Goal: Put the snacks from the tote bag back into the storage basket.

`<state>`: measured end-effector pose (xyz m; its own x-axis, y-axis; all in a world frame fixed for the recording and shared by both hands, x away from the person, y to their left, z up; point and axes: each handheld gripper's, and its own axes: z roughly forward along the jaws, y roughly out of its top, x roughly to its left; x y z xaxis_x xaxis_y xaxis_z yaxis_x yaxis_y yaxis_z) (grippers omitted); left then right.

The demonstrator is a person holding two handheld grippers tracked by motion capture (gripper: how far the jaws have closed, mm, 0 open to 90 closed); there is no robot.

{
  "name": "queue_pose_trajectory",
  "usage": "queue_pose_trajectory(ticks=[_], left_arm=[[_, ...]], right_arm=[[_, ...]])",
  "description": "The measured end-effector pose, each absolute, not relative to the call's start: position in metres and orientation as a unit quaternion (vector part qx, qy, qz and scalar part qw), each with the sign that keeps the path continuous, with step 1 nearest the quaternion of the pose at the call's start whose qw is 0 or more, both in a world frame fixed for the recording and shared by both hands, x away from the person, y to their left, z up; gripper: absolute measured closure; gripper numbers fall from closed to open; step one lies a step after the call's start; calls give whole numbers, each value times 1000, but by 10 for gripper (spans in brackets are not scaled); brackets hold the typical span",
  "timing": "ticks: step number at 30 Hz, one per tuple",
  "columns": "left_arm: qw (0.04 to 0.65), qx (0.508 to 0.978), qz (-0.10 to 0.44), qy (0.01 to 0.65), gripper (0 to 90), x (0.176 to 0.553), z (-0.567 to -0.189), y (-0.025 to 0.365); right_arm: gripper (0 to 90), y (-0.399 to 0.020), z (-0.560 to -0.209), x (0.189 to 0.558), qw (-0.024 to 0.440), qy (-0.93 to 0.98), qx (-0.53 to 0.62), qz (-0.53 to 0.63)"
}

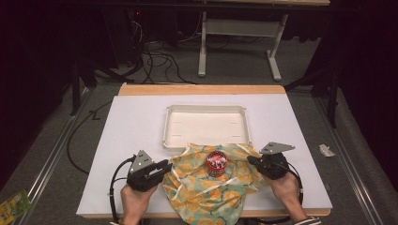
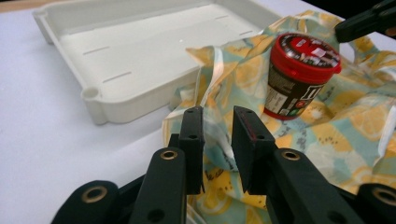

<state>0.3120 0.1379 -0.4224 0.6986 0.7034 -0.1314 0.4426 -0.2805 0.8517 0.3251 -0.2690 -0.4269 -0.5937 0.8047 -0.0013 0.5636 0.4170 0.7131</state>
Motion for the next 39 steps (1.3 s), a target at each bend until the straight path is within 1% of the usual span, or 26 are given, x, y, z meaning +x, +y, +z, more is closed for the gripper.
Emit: queue_pose_trajectory(ticks=[5,9,12,16,20,23,24,25,29,33,39], left_arm=[[494,784,139,349,726,310,-408,131],[500,795,108,328,725,314,-401,115],[484,812,87,315,741,317,-404,103],[462,831,71,303,787,318,-411,89],[450,840,51,300,832,320,-417,80],[430,853,30,294,838,324,-429,64],[430,853,30,294,838,324,-429,64],[414,861,30,293,835,325,-434,57],[385,874,35,295,828,329,-444,47],[377,873,35,307,819,332,-451,45],[354,875,50,326,808,333,-458,49]], right_arm=[[900,-265,-431,327,169,826,412,344],[900,-262,-432,328,166,827,413,344],[900,-260,-433,328,163,826,413,347],[900,-258,-434,328,161,828,411,346],[900,-256,-436,329,158,828,411,348],[900,-253,-439,330,155,828,409,349],[900,-253,-439,330,155,828,409,349],[900,-250,-440,331,153,829,409,349],[900,-247,-440,331,150,830,407,350],[900,-243,-441,331,147,831,405,353],[900,-238,-445,333,142,835,400,352]])
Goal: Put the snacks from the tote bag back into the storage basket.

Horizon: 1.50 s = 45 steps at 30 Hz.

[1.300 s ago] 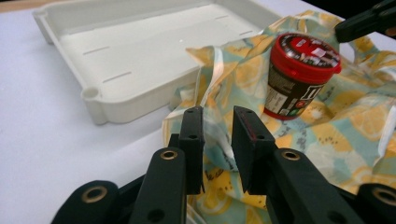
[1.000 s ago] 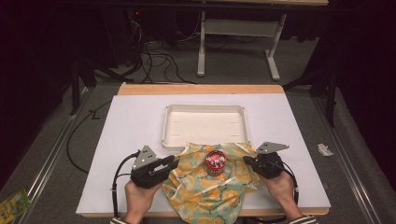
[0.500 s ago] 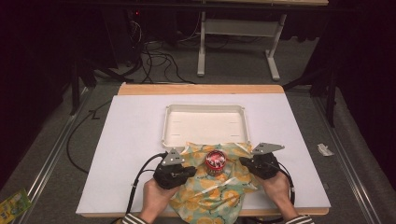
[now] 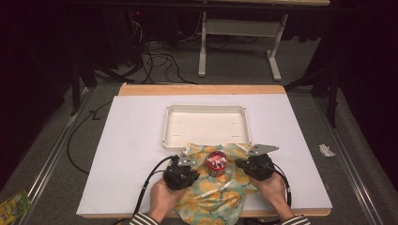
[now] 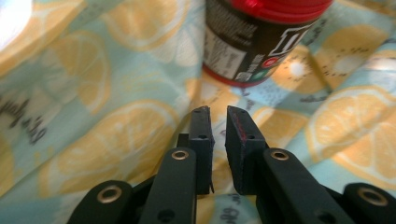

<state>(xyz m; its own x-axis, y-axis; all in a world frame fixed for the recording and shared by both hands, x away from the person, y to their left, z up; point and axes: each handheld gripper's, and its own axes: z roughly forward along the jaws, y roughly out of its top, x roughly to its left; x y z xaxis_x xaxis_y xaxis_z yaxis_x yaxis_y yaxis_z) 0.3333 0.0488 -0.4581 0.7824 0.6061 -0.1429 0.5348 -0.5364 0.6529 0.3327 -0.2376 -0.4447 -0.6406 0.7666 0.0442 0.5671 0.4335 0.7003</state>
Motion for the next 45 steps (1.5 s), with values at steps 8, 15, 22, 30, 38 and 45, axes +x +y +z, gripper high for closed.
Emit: queue_pose_trajectory(ticks=[8,15,22,30,38,45], left_arm=[[343,870,59,350,799,335,-463,49],[331,872,71,355,801,338,-464,57],[323,870,90,362,812,340,-464,63],[316,861,103,384,838,344,-466,81],[308,858,116,394,864,346,-466,90],[306,853,117,405,872,348,-466,103]], right_arm=[[900,-225,-444,330,134,838,390,357],[900,-216,-453,334,124,847,396,331],[900,-224,-461,337,129,850,415,299],[900,-239,-464,336,134,842,436,289],[900,-254,-464,333,147,831,453,287],[900,-264,-464,330,151,825,464,286]])
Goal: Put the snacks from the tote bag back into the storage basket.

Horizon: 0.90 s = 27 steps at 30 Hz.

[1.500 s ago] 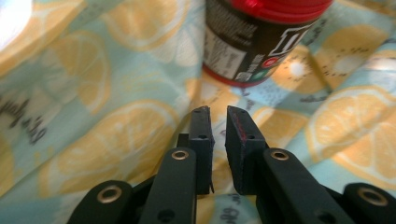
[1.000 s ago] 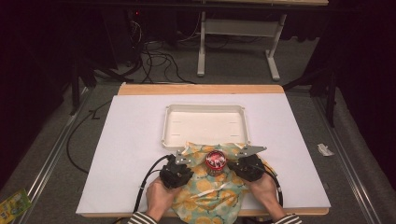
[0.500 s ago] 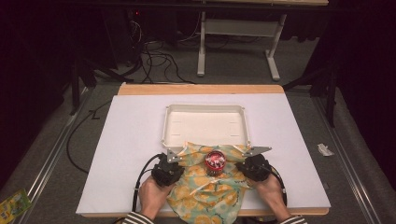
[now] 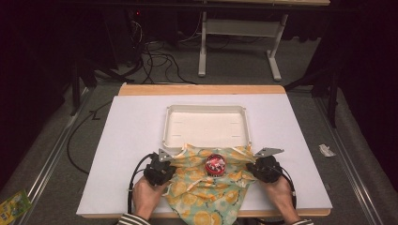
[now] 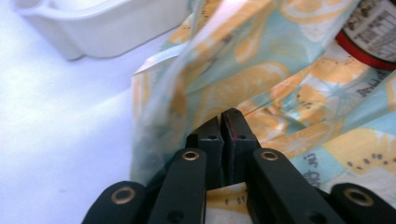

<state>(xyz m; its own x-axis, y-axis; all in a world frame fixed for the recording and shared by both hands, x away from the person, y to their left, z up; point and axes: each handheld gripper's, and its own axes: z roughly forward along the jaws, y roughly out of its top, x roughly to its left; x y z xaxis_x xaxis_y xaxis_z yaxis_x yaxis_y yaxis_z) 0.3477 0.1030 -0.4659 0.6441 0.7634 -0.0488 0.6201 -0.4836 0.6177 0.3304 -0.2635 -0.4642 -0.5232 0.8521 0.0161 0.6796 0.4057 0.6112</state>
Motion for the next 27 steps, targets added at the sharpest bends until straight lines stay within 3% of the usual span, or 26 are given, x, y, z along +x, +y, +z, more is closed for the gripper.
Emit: queue_pose_trajectory(ticks=[11,27], left_arm=[[294,849,147,413,900,351,-467,114],[307,843,140,418,900,361,-468,125]], right_arm=[[900,-279,-465,326,157,810,484,292],[900,-281,-466,326,165,805,490,290]])
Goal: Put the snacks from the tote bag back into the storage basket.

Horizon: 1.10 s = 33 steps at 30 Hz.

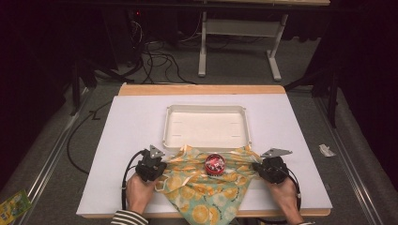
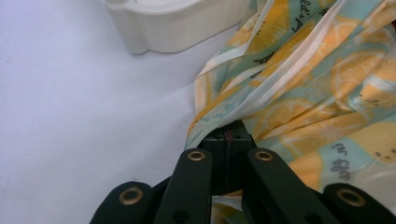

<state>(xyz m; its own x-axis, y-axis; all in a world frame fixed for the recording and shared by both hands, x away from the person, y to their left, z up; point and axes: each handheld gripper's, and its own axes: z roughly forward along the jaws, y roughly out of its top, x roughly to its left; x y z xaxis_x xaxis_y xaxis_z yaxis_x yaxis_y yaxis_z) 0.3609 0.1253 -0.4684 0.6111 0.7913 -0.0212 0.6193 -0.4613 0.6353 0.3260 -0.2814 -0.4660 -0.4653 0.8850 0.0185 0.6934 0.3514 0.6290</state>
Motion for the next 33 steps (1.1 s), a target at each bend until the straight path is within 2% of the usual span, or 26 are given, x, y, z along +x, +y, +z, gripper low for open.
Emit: queue_pose_trajectory(ticks=[17,20,21,24,33], left_arm=[[310,833,139,437,900,376,-469,135],[308,829,136,447,900,377,-468,142],[303,834,141,438,900,374,-468,142],[300,846,142,417,900,369,-467,133],[354,841,115,391,742,359,-457,134]], right_arm=[[900,-285,-467,326,167,801,493,296],[900,-293,-466,326,188,797,505,274],[900,-298,-467,325,176,791,510,288],[900,-294,-467,322,190,797,501,278],[900,-293,-466,322,180,798,493,295]])
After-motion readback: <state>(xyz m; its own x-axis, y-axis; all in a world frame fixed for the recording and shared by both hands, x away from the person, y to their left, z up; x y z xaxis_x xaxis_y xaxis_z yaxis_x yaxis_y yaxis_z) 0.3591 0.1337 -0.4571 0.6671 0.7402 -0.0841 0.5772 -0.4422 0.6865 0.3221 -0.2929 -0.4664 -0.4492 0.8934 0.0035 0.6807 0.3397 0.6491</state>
